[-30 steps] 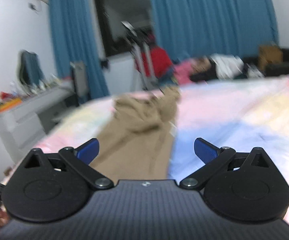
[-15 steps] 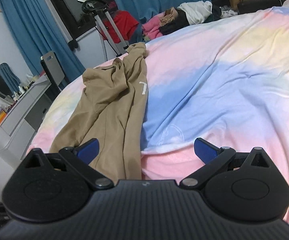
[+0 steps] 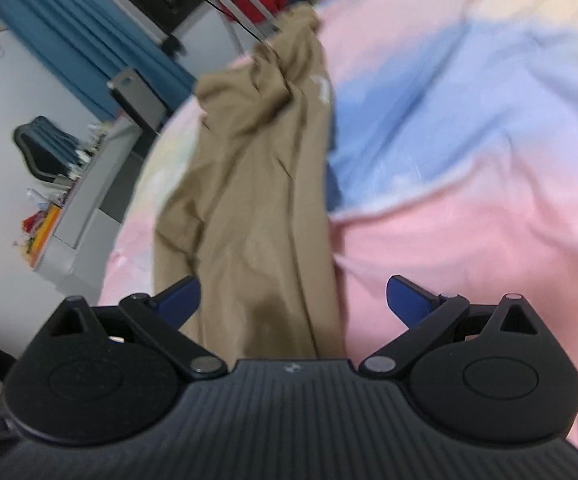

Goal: Fold clothes

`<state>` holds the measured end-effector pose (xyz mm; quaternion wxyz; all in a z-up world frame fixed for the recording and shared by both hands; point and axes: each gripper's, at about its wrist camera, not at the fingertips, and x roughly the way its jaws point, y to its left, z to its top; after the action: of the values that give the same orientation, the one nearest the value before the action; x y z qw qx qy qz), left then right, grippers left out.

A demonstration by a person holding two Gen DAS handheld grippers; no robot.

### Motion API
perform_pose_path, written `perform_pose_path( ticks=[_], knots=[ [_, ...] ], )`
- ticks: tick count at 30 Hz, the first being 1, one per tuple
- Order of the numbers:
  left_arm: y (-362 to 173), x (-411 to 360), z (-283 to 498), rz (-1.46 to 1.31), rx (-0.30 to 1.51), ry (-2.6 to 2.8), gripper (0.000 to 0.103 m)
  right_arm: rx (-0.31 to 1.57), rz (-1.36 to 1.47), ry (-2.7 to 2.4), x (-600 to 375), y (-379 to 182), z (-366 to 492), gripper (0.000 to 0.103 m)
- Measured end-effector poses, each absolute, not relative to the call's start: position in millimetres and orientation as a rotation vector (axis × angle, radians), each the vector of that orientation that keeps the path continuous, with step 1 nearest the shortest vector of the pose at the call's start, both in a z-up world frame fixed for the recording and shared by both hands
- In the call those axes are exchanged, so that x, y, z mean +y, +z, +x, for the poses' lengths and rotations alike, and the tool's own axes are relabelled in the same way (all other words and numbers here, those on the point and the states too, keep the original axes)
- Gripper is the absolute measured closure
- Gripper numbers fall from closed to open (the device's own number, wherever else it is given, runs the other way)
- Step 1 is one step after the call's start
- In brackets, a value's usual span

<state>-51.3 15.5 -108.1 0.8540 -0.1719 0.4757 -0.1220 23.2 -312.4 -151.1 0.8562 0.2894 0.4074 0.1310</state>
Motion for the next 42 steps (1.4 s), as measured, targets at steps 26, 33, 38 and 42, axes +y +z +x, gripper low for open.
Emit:
perform_pose_path(
  ticks=[26,33,38,42],
  knots=[
    [-138.8,38.4,-57.9,-0.534,1.229,-0.421,0.095,1.093,0.418,0.258,-266.9,-148.1,-33.1,0.085],
    [-80.8,61.5,-88.1,-0.612,0.913,-0.455,0.1,0.96,0.514,0.301,-296.9,-116.6,-43.9,0.089],
    [-37.1,75.7,-115.3,-0.603,0.76,-0.497,0.1,0.824,0.617,0.336,-319.2,-75.7,-51.8,0.09],
    [-12.1,69.6,-133.5,-0.613,0.7,-0.53,0.1,0.735,0.645,0.37,-330.1,-45.4,-62.3,0.09]
  ],
)
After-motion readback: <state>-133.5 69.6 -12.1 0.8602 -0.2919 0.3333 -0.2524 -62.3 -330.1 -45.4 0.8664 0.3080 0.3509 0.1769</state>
